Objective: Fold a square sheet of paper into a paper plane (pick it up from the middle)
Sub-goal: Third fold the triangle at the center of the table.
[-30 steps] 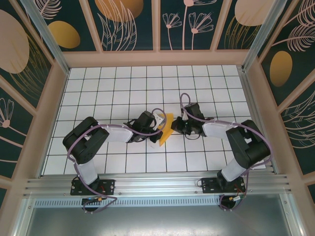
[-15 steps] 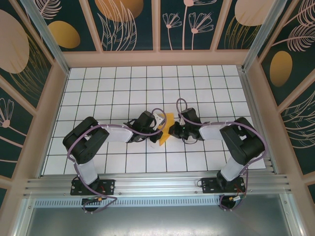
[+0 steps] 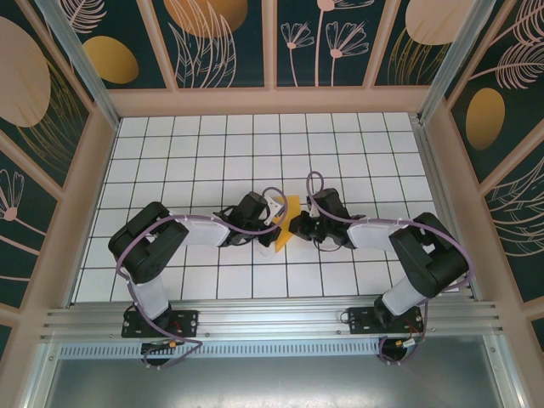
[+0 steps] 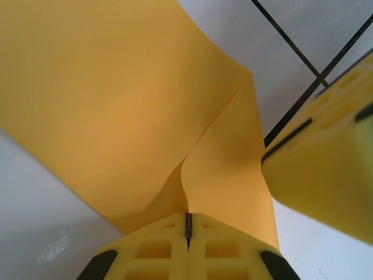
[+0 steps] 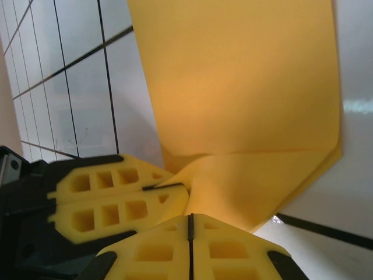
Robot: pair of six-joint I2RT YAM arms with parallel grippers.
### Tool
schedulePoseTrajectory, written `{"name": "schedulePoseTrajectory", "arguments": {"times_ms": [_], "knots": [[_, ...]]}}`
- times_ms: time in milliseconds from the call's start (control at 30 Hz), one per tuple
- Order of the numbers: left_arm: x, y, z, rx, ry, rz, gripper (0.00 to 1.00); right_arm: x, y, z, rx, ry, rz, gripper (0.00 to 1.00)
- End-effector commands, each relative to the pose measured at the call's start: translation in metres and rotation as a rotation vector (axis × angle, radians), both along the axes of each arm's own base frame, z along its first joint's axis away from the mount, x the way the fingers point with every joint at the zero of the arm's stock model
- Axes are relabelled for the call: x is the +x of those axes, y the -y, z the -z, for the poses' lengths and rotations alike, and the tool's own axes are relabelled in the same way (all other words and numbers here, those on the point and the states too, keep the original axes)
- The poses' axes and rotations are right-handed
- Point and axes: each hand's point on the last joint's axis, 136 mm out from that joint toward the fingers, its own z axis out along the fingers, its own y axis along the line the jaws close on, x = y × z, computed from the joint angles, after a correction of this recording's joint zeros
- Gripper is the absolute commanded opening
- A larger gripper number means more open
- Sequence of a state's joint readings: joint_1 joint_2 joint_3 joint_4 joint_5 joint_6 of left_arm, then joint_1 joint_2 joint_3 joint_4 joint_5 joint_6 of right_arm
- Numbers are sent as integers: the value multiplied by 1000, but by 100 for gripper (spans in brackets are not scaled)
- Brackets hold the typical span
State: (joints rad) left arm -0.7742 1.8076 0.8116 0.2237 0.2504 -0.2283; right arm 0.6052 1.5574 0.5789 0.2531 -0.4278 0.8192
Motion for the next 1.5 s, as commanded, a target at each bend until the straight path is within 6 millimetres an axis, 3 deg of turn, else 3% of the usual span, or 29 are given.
{"name": "schedulePoseTrajectory", "arguments": {"times_ms": [0,233,600,800,1067,1467], "knots": [[-12,-25,37,128,-76,-27,3,-5,-7,5,39,-15,3,10],[-13,-26,37,128,-79,-24,3,-12,2,35,-34,-73,11,9],[-13,-25,38,129,-80,-22,3,-13,-7,-9,42,14,3,10],[-15,-25,39,124,-89,-17,3,-20,-15,-3,60,0,11,10],[-17,-27,44,132,-98,-14,3,-28,-12,27,31,-49,25,10],[-18,-28,47,139,-101,-15,2,-33,-18,-1,70,6,22,10]]}}
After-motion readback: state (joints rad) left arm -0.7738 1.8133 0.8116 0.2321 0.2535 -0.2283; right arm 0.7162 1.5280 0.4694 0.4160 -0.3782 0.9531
